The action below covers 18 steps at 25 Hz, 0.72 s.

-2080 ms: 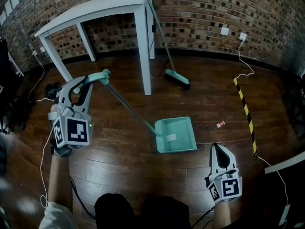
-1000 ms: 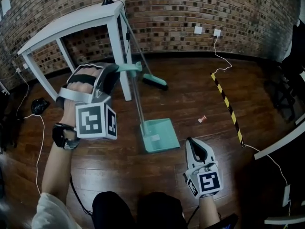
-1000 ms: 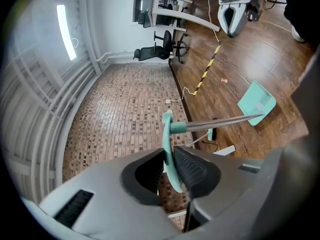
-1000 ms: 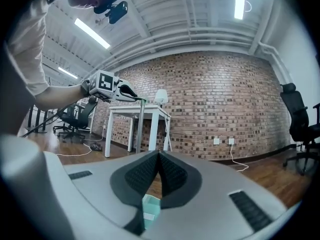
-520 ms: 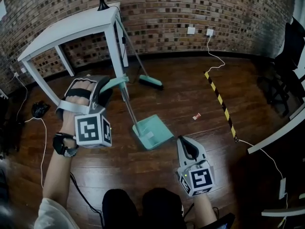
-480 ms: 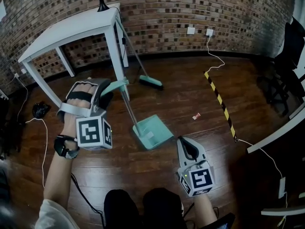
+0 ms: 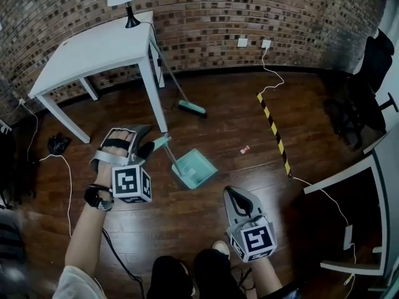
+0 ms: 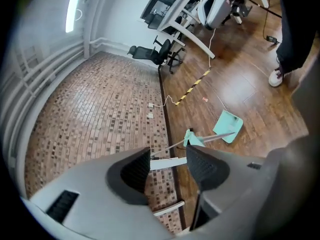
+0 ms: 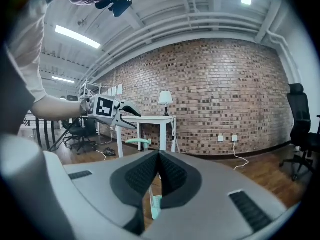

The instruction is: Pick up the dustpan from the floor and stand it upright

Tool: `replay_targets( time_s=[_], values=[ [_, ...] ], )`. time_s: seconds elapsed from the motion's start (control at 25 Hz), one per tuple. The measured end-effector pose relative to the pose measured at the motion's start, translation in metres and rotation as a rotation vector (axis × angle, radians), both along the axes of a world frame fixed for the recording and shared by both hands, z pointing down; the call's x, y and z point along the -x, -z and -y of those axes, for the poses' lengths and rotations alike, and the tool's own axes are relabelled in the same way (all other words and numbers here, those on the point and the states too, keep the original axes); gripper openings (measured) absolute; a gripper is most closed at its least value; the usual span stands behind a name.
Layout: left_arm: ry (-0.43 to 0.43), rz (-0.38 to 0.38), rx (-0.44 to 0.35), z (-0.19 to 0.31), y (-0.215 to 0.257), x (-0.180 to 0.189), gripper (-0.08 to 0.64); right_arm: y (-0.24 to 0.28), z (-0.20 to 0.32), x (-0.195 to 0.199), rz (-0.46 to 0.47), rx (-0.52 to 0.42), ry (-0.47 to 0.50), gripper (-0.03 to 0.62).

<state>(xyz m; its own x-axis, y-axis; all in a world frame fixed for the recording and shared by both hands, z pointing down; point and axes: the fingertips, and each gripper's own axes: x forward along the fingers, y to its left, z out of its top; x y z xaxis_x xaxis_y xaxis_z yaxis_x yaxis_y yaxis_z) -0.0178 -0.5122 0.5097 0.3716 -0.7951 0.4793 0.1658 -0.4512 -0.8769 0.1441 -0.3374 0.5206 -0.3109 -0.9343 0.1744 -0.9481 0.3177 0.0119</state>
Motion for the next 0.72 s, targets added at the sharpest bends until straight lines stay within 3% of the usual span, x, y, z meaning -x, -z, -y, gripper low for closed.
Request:
replay_targets(
  time_s=[0.12,0.24,0.4,0.6,0.72],
  values=[
    [0.029,-0.045,0.071,-0.011,0.039,0.005,0.166,0.065,0.003,0.0,0.018,0.007,0.001,-0.002],
    [0.062,-0.053,0.088,-0.023,0.081,0.015,0.026,0.128,0.009,0.002,0.01,-0.003,0.01,-0.002],
    [0.136,-0.151,0.156,-0.048,0.14,0.035,0.021,0.211,0.009,0.007,0.035,-0.024,0.016,0.0],
    [0.261,-0.514,0.289,-0.087,0.247,0.071,0.021,0.328,0.002,0.022,0.037,-0.1,0.042,0.0],
    [0.311,-0.739,0.304,-0.114,0.306,0.09,0.02,0.371,-0.007,0.033,0.039,-0.135,0.049,-0.002]
  ],
)
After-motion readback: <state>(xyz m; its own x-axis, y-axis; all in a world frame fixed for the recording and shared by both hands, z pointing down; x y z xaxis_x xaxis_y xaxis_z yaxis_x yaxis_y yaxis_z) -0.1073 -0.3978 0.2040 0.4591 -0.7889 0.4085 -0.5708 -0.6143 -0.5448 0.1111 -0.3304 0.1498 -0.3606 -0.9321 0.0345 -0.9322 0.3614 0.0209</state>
